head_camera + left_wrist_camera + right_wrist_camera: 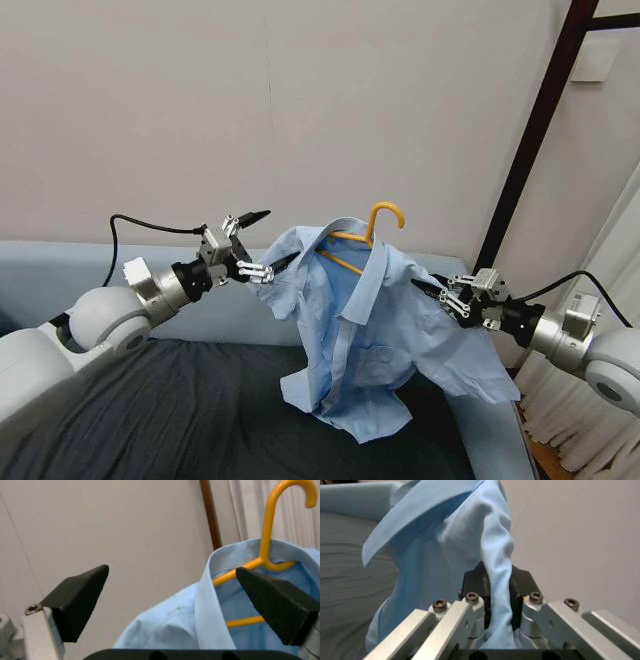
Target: Pick up the clothes from the sofa and hang them on the clothes hanger.
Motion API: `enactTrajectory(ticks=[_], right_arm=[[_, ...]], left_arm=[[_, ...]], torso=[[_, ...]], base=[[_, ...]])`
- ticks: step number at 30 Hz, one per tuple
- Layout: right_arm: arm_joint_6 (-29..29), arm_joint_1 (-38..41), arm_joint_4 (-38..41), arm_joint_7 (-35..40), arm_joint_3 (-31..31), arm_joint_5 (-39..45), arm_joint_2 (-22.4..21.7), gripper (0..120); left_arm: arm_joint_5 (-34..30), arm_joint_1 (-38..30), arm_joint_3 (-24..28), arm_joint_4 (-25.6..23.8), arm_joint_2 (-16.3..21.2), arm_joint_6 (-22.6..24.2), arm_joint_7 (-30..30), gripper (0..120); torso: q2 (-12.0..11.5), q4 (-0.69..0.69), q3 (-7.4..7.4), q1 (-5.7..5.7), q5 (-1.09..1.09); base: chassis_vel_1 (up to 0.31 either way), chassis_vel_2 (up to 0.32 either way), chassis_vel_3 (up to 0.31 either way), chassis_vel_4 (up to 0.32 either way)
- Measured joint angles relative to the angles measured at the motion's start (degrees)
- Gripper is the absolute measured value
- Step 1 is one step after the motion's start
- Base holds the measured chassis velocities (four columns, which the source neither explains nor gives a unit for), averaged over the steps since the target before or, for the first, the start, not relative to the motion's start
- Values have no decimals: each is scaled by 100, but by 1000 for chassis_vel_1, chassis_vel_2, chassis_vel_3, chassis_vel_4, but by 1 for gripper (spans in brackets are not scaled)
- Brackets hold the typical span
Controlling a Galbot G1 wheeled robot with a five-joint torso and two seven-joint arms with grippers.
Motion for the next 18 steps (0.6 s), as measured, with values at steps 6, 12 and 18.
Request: enactTrajectory(ticks=[6, 12, 18], right_arm=[[-12, 7, 11, 32, 11, 15, -15, 8], [-38, 123, 9, 43, 11, 107, -62, 8], [-46, 133, 4, 43, 11, 122, -67, 8]], left_arm=[[-155, -63, 350, -265, -252, 502, -677, 100], [-106, -286, 694, -216, -548, 749, -1014, 96], [-53, -419, 860, -110, -850, 880, -1208, 79]], torso=[[0, -1, 0, 0, 1], [0, 0, 0, 0, 0], [-1, -1, 0, 0, 0]], base=[[0, 0, 0, 0], [0, 0, 0, 0], [0, 0, 0, 0]])
